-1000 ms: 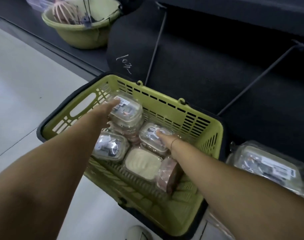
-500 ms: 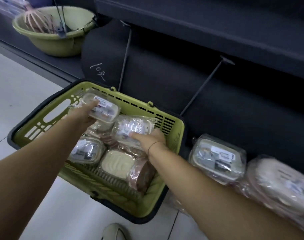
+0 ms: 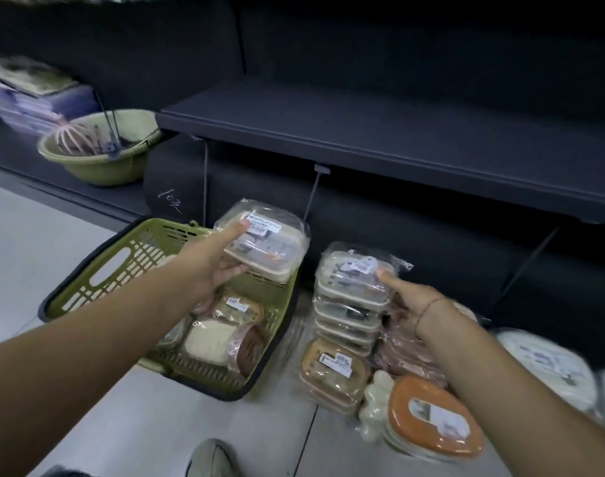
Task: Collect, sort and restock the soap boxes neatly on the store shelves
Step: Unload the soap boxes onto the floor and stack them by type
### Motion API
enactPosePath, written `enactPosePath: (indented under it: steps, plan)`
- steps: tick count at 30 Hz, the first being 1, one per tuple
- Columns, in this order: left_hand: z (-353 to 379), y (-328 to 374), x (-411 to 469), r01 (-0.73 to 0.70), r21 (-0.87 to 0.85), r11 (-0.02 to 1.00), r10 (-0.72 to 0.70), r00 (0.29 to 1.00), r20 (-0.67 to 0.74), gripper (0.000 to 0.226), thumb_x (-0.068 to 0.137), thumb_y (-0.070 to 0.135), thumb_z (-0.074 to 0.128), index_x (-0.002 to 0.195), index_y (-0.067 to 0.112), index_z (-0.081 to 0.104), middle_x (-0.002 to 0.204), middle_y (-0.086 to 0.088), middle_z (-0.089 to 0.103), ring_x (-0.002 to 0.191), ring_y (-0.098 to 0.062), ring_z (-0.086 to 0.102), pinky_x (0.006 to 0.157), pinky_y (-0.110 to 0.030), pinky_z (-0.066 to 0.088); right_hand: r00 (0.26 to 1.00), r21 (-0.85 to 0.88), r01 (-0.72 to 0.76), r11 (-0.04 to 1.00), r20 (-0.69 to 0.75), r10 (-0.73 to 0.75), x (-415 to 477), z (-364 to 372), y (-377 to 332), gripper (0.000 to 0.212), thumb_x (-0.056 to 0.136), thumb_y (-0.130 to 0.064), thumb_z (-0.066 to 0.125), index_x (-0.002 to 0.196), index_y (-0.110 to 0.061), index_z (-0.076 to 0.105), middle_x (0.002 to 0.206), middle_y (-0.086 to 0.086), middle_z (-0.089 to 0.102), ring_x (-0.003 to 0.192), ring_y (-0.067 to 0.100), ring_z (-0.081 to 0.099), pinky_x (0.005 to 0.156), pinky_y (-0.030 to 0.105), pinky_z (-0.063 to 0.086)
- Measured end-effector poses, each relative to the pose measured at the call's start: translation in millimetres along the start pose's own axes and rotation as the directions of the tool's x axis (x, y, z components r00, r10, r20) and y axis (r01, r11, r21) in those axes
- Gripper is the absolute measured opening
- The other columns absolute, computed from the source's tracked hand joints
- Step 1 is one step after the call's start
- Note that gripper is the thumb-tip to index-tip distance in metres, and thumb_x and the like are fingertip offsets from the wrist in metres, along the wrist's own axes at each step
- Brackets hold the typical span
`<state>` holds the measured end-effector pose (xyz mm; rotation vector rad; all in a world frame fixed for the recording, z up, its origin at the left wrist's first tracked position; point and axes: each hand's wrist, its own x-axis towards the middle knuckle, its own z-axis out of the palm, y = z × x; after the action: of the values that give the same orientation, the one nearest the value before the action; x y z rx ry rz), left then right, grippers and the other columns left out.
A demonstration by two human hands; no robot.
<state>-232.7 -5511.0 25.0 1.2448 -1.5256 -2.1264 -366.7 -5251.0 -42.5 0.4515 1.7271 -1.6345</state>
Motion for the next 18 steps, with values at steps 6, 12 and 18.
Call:
enactPosePath:
  steps: [6, 12, 18]
  plan:
    - [22.3, -18.7, -26.3, 0.015, 0.015, 1.0, -0.015, 1.0, 0.028, 0.062, 0.076, 0.029, 0.079, 0.121, -0.001, 0.049, 0.101, -0.017, 0.068, 0.085, -0.024, 0.071, 0.056, -0.025, 0.057, 0.991, -0.209, 0.067, 0.976, -0.101, -0.089, 2.4, 12.9, -5.8, 0.075, 0.063, -0.041, 0.088, 0.118, 0.003, 0.062, 0.102, 0.016, 0.072, 0.095, 0.034, 0.068, 0.094, 0.046, 0.052]
    - [26.5, -25.4, -30.8, 0.038, 0.017, 0.999, -0.039, 0.996, 0.085, 0.087, 0.058, 0.032, 0.084, 0.128, -0.001, 0.045, 0.107, -0.019, 0.07, 0.089, -0.026, 0.073, 0.068, -0.031, 0.06, 0.944, -0.497, 0.132, 0.858, -0.2, -0.262, 8.5, 17.6, -0.3, 0.045, 0.081, -0.044, 0.073, 0.091, -0.001, 0.064, 0.096, 0.013, 0.068, 0.081, 0.028, 0.065, 0.068, 0.033, 0.049]
    - [33.7, -33.7, -33.5, 0.04, 0.042, 0.998, -0.045, 0.989, 0.142, 0.07, 0.069, 0.033, 0.08, 0.122, -0.002, 0.052, 0.105, -0.019, 0.072, 0.092, -0.025, 0.073, 0.073, -0.03, 0.061, 0.884, -0.583, 0.222, 0.782, -0.217, -0.413, 0.3, 16.3, 1.1, 0.044, 0.088, -0.034, 0.065, 0.117, -0.002, 0.055, 0.127, 0.013, 0.047, 0.086, 0.023, 0.051, 0.063, 0.026, 0.037]
